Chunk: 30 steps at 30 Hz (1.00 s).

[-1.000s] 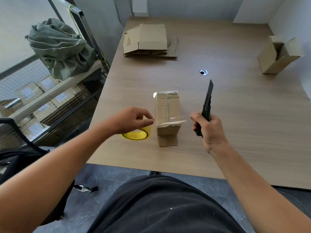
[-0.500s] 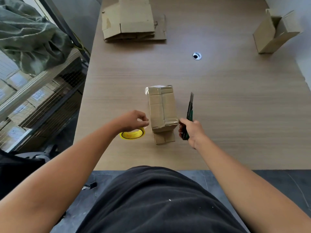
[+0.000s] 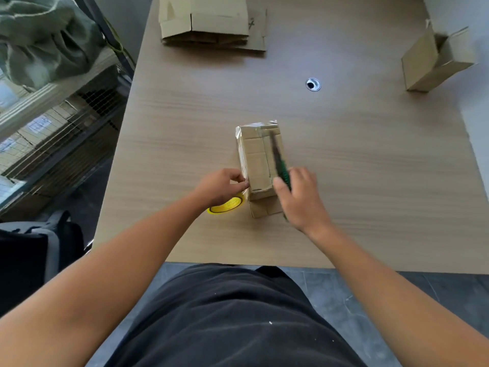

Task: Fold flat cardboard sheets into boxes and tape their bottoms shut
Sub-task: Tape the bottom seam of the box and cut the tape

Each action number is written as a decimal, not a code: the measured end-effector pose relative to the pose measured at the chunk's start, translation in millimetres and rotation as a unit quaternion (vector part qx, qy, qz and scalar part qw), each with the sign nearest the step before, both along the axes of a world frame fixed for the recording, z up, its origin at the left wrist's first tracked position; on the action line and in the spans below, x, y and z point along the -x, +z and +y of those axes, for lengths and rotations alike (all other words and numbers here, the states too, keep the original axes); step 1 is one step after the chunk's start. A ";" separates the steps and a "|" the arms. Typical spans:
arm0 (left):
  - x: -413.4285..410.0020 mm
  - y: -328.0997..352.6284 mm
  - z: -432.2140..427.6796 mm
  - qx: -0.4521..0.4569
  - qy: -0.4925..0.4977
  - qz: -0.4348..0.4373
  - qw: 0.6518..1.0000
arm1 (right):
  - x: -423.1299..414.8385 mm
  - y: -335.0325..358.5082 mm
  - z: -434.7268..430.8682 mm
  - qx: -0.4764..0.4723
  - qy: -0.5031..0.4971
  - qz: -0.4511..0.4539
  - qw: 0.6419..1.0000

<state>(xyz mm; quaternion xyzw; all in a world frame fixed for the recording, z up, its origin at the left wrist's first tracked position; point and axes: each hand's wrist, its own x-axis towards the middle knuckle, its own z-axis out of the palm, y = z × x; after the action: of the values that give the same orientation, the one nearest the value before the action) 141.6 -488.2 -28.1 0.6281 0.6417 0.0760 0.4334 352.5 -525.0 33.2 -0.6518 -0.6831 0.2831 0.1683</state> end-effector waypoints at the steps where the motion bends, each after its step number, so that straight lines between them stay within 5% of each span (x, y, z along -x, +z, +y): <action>1: -2.7 2.0 1.2 -0.006 0.000 0.002 1.000 | 6.1 -0.1 0.4 0.014 0.051 -0.039 0.998; 5: -2.0 8.0 -0.7 -0.005 0.025 -0.011 1.000 | 14.9 0.2 -1.7 0.148 0.103 -0.098 0.979; 11: 28.4 18.9 -31.1 0.051 0.062 -0.120 0.990 | 33.3 3.2 3.1 0.223 0.128 -0.170 0.951; 19: 32.8 13.7 -17.9 -0.033 -0.023 0.096 0.995 | 42.0 21.6 6.5 0.294 0.154 -0.179 0.926; 26: 30.4 21.0 -24.3 -0.075 -0.049 0.081 0.993 | 54.2 15.4 4.7 0.318 0.169 -0.284 0.889; 30: 43.2 19.6 -34.3 -0.149 -0.007 0.055 0.987 | 48.9 7.0 -2.5 0.312 0.168 -0.239 0.904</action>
<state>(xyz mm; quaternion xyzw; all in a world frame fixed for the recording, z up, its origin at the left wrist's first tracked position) 98.4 -522.5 -8.6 0.6937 0.6414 0.1329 0.2995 303.6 -527.4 40.2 -0.5950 -0.6789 0.3411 -0.2622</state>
